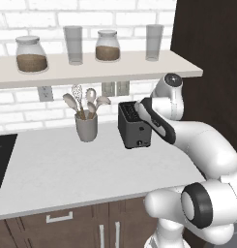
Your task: Start the toaster. Once the lever pops up, take the bread to the plate on the dining counter.
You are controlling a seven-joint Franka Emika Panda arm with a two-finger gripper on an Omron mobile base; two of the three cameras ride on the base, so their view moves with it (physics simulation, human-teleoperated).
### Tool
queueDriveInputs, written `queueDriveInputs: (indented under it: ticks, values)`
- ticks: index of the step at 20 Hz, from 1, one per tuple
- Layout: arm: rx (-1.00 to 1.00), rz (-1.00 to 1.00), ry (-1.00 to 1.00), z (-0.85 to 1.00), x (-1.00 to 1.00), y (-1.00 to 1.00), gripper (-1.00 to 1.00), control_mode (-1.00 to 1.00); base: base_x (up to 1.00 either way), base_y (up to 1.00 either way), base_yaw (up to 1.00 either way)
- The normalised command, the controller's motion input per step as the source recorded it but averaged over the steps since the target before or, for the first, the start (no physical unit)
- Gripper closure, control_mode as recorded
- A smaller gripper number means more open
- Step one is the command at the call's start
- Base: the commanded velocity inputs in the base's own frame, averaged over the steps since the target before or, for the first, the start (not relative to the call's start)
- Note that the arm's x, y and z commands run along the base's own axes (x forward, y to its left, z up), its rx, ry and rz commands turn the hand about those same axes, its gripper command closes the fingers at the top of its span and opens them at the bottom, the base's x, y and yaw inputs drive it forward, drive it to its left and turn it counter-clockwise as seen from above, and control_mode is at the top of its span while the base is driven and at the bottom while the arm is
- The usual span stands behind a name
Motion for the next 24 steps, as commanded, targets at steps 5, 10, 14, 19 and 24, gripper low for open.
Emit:
queueDriveInputs:
  ticks: [5,10,14,19,24]
  values:
    - [0.00,0.00,0.00,0.00,0.00,0.00,-1.00,-1.00,0.00,0.00,0.00]
    - [0.00,0.00,0.00,0.00,0.00,0.00,-1.00,-1.00,0.00,0.00,0.00]
    - [0.00,0.00,0.00,0.00,0.00,0.00,-1.00,-1.00,0.00,0.00,0.00]
    - [0.00,0.00,0.00,0.00,0.00,0.00,-1.00,-1.00,0.00,0.00,0.00]
    - [0.00,0.00,0.00,0.00,0.00,0.00,-1.00,-1.00,0.00,0.00,0.00]
